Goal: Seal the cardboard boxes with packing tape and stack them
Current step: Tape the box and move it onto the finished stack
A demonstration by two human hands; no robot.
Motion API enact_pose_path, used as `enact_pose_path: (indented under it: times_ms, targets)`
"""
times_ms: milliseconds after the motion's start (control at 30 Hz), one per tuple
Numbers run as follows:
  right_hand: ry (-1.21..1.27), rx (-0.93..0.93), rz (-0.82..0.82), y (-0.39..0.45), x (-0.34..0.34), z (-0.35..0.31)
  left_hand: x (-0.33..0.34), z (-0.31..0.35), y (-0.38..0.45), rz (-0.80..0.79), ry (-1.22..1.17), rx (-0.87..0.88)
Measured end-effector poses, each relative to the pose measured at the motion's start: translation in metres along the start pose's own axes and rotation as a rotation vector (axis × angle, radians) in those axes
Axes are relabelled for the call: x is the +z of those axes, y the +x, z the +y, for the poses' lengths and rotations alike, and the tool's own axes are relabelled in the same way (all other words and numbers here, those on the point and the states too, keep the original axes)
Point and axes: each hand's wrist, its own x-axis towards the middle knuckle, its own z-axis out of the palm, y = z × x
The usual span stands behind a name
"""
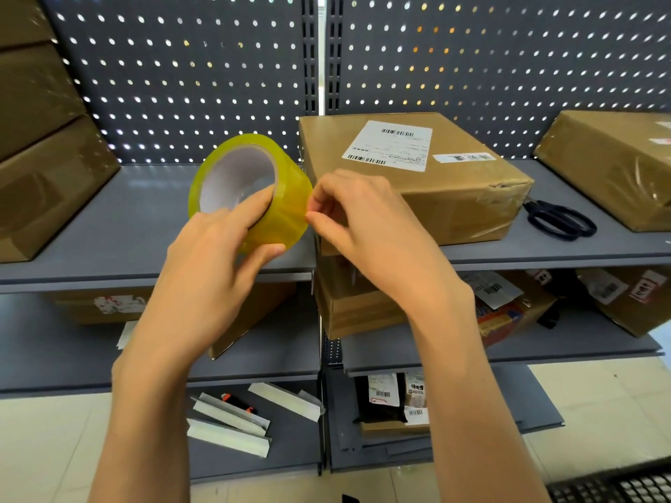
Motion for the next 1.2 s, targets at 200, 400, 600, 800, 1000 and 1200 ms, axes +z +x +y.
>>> enact_pose_path:
  times_ms: [200,400,600,800,1000,1200]
  targets:
    - [0.092,-0.039,0.079,0.001,0.009,0.004,-0.002,0.001,0.000,0.001,-0.070,0.007]
    - [0.230,-0.079,0.409,-0.003,0.025,-0.009,-0.001,0.011,0.003,0.096,-0.188,-0.020]
    - [0.300,-0.069,0.319,-0.002,0.023,-0.005,0.002,0.011,0.002,0.086,-0.162,-0.056]
    - [0.329,0.016,0.203,-0.001,0.015,0.002,0.003,0.010,0.003,0.031,-0.109,-0.027]
    - [0.232,-0.011,0.142,0.000,0.011,0.002,0.003,0.013,0.005,0.011,-0.112,-0.015]
    - [0.140,-0.078,0.139,0.003,0.015,0.000,0.003,0.013,0.004,0.028,-0.127,-0.026]
